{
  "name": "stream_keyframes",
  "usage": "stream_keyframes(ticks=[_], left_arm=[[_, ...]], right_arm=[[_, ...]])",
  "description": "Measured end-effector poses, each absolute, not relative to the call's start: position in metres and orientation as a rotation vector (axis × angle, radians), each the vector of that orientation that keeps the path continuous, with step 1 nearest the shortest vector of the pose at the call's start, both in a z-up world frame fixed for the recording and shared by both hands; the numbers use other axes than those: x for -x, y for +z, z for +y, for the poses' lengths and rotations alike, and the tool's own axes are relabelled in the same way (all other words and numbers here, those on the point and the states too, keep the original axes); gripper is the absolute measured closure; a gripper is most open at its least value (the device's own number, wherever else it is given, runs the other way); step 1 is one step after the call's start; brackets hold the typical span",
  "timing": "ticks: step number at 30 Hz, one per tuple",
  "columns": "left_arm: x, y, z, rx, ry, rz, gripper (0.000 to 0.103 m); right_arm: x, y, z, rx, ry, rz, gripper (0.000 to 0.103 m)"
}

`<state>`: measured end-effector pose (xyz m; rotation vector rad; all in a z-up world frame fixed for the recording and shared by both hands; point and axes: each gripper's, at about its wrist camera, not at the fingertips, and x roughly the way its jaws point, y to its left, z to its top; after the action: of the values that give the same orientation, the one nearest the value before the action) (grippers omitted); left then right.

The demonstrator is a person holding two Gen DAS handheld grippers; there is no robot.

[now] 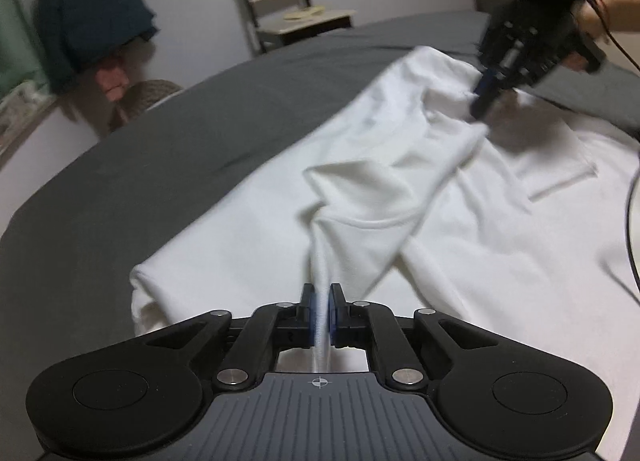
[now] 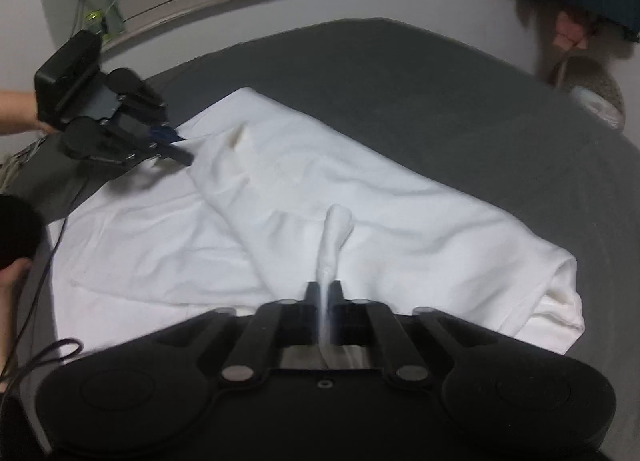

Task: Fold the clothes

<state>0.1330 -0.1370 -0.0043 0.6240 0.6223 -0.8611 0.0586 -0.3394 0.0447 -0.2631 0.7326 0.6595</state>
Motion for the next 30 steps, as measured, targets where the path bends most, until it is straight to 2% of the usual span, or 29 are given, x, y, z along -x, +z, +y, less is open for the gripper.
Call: stream_keyframes(ticks=[6,13,18,20,21,22,23,24,25,30], left_arm=[[-0.094,0.01,-0.112,-0.571,-0.958,0.553,0.099],[-0.072,-0.007,-0.105,-0.558,-0.929,0.609,0.098],[-0.068,-0.005,-0.112,-0.566,-0.9,0.638,0.096],[-0.069,0.005,-0.101,-0.474,-0.929,0.646,0.078],[-0.072,0.009,-0.095,-0.427,-0.94,0.653,0.071],[-0.074,0.013,-0.088,-0.384,-0.937,0.659,0.045],[-0.075,0.017,-0.082,-0.35,-0.92,0.659,0.014],[-0.077,0.02,-0.074,-0.316,-0.89,0.643,0.005],[-0.08,0.024,-0.066,-0.281,-0.855,0.614,0.002],[-0.129,0.03,-0.042,0.056,-0.708,0.609,0.002]], right_arm=[[-0.038,0.048,-0.35,0.236,0.708,0.738,0.099],[-0.017,0.033,-0.349,0.208,0.693,0.802,0.099],[-0.017,0.029,-0.343,0.253,0.663,0.84,0.089],[-0.015,0.034,-0.349,0.235,0.662,0.83,0.072],[-0.014,0.039,-0.354,0.205,0.662,0.815,0.069],[-0.014,0.043,-0.361,0.161,0.66,0.794,0.066],[-0.014,0.048,-0.368,0.118,0.658,0.773,0.064],[-0.016,0.053,-0.376,0.067,0.643,0.75,0.064],[-0.02,0.057,-0.384,0.009,0.613,0.726,0.063],[-0.054,0.067,-0.41,-0.233,0.406,0.655,0.061]])
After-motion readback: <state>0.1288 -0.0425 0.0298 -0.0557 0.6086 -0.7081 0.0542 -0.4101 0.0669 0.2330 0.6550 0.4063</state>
